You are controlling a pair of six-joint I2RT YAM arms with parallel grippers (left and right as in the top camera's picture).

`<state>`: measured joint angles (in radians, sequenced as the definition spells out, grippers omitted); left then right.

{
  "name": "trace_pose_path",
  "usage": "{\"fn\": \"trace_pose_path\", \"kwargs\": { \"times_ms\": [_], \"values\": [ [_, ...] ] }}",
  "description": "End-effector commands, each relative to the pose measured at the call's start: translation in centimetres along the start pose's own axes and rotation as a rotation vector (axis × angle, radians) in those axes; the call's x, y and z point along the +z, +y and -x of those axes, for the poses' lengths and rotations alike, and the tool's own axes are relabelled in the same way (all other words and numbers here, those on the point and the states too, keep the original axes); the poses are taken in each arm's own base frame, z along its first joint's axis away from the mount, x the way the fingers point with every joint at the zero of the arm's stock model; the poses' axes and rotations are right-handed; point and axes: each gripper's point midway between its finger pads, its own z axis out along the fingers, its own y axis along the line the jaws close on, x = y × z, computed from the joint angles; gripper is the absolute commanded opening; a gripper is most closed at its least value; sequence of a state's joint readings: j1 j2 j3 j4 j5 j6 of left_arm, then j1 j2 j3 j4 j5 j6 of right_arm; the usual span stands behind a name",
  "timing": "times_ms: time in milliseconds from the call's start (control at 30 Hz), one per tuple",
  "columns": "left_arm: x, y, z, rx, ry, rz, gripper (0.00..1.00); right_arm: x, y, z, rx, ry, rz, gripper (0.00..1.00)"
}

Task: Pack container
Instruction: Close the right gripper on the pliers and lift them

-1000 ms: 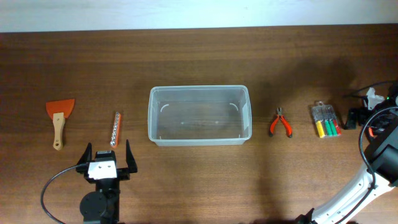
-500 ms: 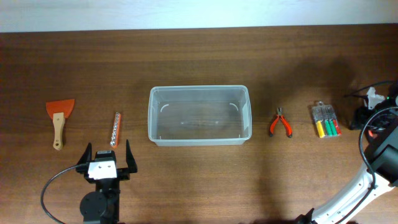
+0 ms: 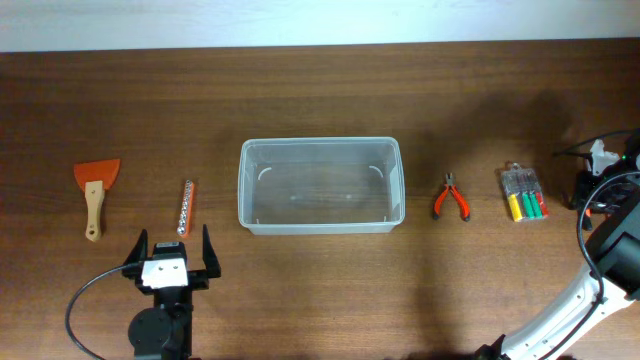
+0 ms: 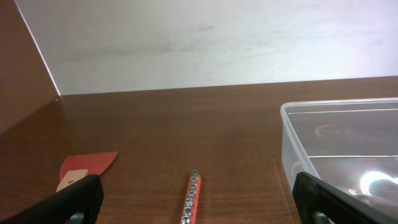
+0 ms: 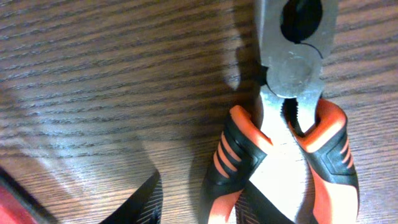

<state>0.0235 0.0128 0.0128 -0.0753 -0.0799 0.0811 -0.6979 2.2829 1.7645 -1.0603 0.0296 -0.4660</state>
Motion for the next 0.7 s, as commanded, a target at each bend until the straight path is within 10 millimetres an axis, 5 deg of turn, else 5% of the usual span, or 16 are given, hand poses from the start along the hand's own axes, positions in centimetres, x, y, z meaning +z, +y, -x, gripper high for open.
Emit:
{"fn": "trace_pose_path", "kwargs": {
  "times_ms": [0,200,400,533,667],
  "values": [
    [-0.02,-0.01,-0.03,-0.013,-0.003,0.001,0.99,1.84,-0.37,-0.78,0.009,0.05,-0.015,0.36],
    [-0.02,-0.01,-0.03,-0.013,-0.003,0.001,0.99,1.84,-0.73,-0.62,0.029,0.045,-0.033,0.46],
    [-0.02,-0.02,-0.03,-0.013,-0.003,0.001,0.99,1.82,-1.24,-0.65,0.082,0.048,-0.063,0.44],
    [-0.02,-0.01,-0.03,-0.013,-0.003,0.001,0.99,1.81,-1.17,-0.77,0.099,0.052,-0.061,0.31],
    [-0.02,-0.01,-0.03,-0.013,-0.003,0.001,0.99,1.81,-1.15,-0.8,0.137,0.052,-0.061,0.3]
  ]
}}
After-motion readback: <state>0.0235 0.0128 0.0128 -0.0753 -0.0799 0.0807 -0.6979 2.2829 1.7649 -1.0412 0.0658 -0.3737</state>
